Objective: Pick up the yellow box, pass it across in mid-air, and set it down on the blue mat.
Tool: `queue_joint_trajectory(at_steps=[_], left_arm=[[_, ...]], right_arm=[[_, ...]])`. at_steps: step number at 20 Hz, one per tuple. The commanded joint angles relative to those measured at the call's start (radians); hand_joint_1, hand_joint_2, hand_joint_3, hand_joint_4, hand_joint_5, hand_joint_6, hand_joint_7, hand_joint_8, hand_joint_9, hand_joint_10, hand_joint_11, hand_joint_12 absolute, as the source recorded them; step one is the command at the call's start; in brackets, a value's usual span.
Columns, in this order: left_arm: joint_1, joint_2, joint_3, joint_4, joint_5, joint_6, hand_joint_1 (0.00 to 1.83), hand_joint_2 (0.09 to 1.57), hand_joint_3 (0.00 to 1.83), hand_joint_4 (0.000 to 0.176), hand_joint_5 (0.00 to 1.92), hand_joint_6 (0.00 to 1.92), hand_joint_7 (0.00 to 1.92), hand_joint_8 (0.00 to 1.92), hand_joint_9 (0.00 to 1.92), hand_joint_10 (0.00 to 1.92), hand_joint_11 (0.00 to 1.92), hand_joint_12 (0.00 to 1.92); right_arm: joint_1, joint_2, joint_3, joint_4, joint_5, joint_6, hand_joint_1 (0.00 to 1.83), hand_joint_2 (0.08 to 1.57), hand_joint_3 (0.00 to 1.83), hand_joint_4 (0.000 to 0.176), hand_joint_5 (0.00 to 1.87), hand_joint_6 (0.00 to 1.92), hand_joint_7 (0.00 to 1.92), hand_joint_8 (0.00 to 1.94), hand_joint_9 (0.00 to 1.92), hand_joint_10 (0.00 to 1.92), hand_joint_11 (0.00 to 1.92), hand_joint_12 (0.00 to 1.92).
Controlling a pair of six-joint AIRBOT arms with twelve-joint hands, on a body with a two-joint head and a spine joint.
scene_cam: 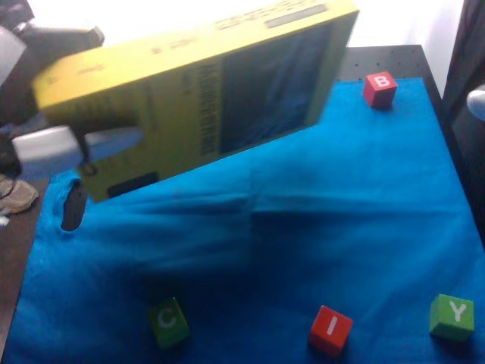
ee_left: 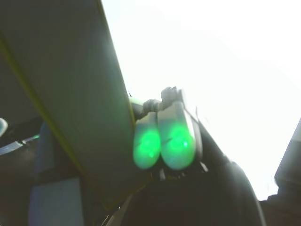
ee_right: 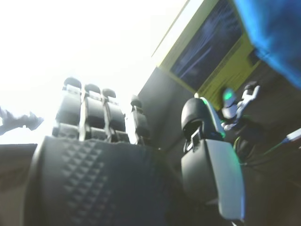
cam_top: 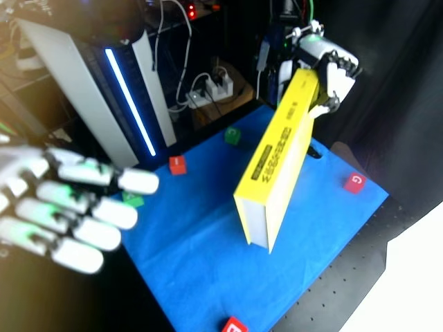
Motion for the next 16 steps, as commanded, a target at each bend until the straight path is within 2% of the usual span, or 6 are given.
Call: queue_joint_trajectory(at_steps=[1, 3, 4, 8, 11, 16], left_arm=[[-0.025, -0.010, 0.005, 0.050, -0.091, -0.010, 1.24, 1.20, 0.00, 0.000, 1.20, 1.92, 1.46, 1.92, 1.60, 1.92, 1.66, 1.92], [-0.069, -0.040, 0.021, 0.103, -0.035, -0.010, 1.15, 1.20, 0.00, 0.000, 1.21, 1.92, 1.45, 1.92, 1.58, 1.92, 1.63, 1.92], [-0.074, -0.046, 0.023, 0.114, -0.024, -0.010, 1.11, 1.20, 0.00, 0.000, 1.22, 1.92, 1.47, 1.92, 1.60, 1.92, 1.64, 1.92], [-0.088, -0.048, 0.021, 0.158, -0.046, -0.016, 1.13, 1.20, 0.00, 0.000, 1.24, 1.92, 1.49, 1.92, 1.61, 1.92, 1.64, 1.92], [-0.130, -0.048, 0.012, 0.217, -0.100, -0.016, 1.14, 1.20, 0.00, 0.000, 1.23, 1.92, 1.40, 1.92, 1.55, 1.92, 1.61, 1.92], [-0.148, -0.047, 0.003, 0.269, -0.186, -0.016, 1.12, 1.21, 0.00, 0.000, 1.21, 1.92, 1.46, 1.92, 1.54, 1.92, 1.61, 1.92]], right_arm=[[0.022, -0.006, 0.006, -0.002, 0.117, 0.000, 0.48, 1.22, 0.00, 0.047, 0.00, 0.00, 0.00, 0.00, 0.00, 0.00, 0.00, 0.00], [0.118, -0.046, 0.033, -0.051, 0.049, 0.000, 0.49, 1.20, 0.00, 0.052, 0.00, 0.00, 0.00, 0.00, 0.00, 0.00, 0.00, 0.00], [0.170, -0.069, 0.049, -0.078, -0.006, 0.000, 0.57, 1.19, 0.00, 0.094, 0.00, 0.00, 0.00, 0.00, 0.00, 0.00, 0.00, 0.00], [0.293, -0.162, 0.110, -0.126, -0.178, 0.000, 0.60, 1.14, 0.00, 0.075, 0.00, 0.00, 0.00, 0.00, 0.00, 0.00, 0.00, 0.00], [0.300, -0.179, 0.124, -0.122, -0.250, 0.000, 0.61, 1.11, 0.00, 0.014, 0.00, 0.00, 0.00, 0.00, 0.00, 0.00, 0.00, 0.00], [0.325, -0.216, 0.161, -0.121, -0.352, 0.000, 0.57, 1.12, 0.00, 0.001, 0.00, 0.00, 0.00, 0.00, 0.00, 0.00, 0.00, 0.00]])
